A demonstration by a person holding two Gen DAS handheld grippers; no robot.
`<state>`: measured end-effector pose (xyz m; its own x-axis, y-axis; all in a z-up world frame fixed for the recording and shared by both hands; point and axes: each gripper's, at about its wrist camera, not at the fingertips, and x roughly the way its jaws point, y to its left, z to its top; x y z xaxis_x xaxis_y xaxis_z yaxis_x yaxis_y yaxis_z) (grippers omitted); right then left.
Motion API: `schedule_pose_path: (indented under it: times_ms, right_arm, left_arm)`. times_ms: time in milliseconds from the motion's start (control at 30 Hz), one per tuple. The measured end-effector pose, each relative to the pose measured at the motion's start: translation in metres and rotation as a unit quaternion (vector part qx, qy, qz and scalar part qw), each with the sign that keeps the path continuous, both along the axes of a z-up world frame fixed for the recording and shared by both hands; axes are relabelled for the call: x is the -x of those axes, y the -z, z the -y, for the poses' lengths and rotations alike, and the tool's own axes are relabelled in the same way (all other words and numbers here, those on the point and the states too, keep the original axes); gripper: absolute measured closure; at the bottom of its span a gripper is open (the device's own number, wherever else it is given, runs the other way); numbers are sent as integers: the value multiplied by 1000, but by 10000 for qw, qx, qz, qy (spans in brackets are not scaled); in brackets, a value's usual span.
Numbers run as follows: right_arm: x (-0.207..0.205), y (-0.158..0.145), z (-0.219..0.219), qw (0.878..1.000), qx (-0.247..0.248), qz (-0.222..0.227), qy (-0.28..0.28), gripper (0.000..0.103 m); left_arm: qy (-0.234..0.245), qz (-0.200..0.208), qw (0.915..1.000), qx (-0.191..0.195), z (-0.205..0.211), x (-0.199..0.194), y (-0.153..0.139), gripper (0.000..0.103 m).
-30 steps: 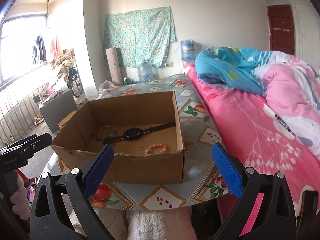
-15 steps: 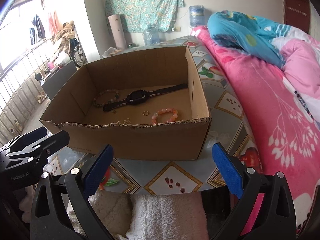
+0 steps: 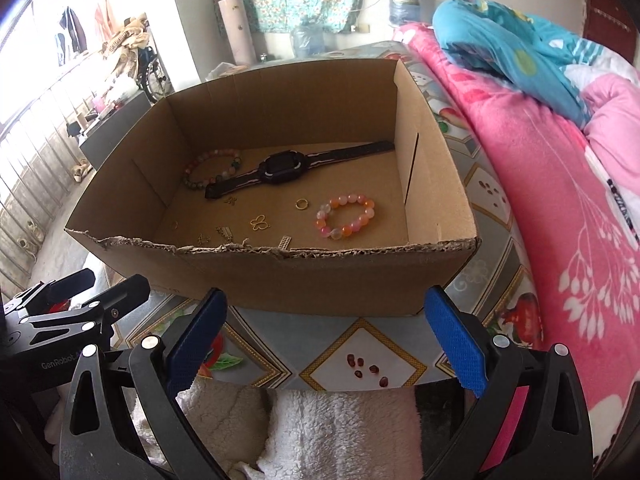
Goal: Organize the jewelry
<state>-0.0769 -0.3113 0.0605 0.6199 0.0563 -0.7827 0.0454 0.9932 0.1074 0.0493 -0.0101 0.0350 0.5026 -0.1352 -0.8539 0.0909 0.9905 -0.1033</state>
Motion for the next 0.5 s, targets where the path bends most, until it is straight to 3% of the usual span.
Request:
schedule_pose_path:
  times_ms: [500]
  right_arm:
    - [2, -6, -1, 10000, 54, 5, 80, 8]
  left_arm:
    - [168, -20, 9996, -231, 7, 1, -4, 6]
